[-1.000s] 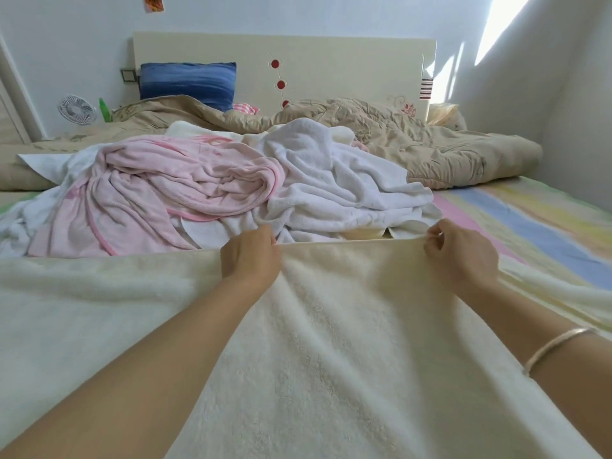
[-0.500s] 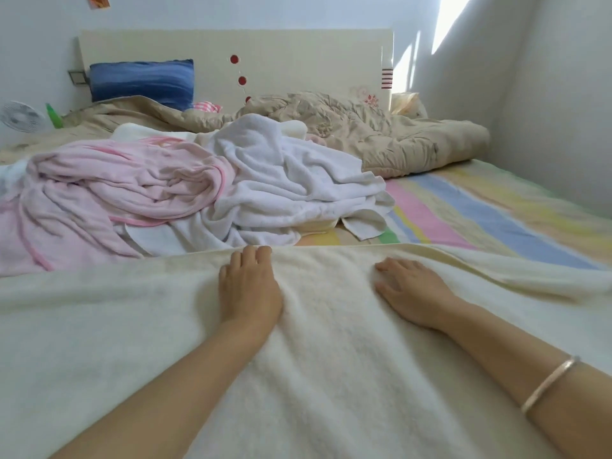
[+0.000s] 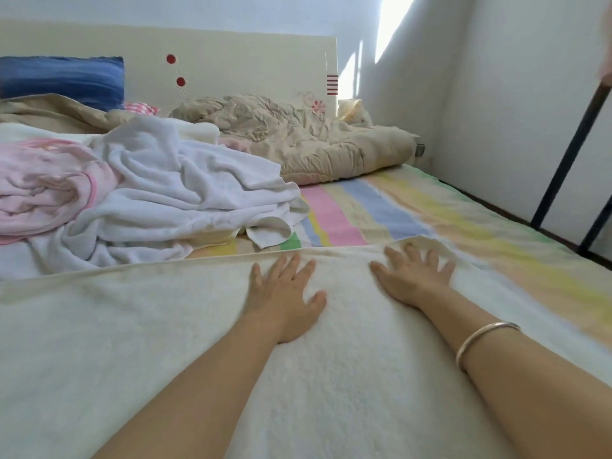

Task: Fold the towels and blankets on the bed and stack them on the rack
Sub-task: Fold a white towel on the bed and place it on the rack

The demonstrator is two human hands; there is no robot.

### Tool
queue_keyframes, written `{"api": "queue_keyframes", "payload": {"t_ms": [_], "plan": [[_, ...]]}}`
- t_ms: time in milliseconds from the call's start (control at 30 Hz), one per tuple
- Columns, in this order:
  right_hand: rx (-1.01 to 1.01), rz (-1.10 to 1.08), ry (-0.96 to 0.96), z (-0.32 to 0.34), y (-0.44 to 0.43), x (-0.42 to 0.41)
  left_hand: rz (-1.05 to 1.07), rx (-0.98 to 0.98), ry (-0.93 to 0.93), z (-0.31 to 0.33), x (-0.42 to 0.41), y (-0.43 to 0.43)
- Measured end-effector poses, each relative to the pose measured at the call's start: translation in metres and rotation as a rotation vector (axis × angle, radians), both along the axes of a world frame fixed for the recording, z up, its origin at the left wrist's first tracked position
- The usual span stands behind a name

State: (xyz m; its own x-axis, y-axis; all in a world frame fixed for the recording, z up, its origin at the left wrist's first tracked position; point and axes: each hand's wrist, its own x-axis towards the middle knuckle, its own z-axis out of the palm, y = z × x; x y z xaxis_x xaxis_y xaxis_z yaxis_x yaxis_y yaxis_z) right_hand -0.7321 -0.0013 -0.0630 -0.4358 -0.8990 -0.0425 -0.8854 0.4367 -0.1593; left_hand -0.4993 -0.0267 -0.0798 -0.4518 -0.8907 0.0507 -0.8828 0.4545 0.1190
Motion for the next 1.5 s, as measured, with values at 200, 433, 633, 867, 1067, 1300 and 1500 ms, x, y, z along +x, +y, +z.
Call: {"api": "queue_keyframes", "payload": {"t_ms": [200,433,633,867,1067,1300,1500], "plan": [[-0.004,-0.019,0.033,-0.015,-0.02,-0.006,0.021,-0.012,-0.016,-0.011,-0.006,-0.007],[-0.044,0.072,0.119,0.003,0.025,0.062,0.112,-0.088,0.069,0.007,-0.001,0.039],[0.01,0.377,-0.091,0.007,0.066,0.205,0.124,0.013,0.126,0.022,0.141,0.094],[0.017,0.543,-0.135,0.012,0.096,0.43,0.347,0.109,-0.017,0.032,0.379,0.134],[0.006,0.818,-0.065,0.01,0.107,0.6,0.545,0.078,-0.042,0.024,0.533,0.139],[0.019,0.948,-0.039,0.0,0.081,0.74,0.703,0.005,-0.039,0.014,0.674,0.121],[-0.062,0.954,-0.035,-0.011,0.023,0.812,0.733,-0.071,0.177,-0.001,0.745,0.071]]}}
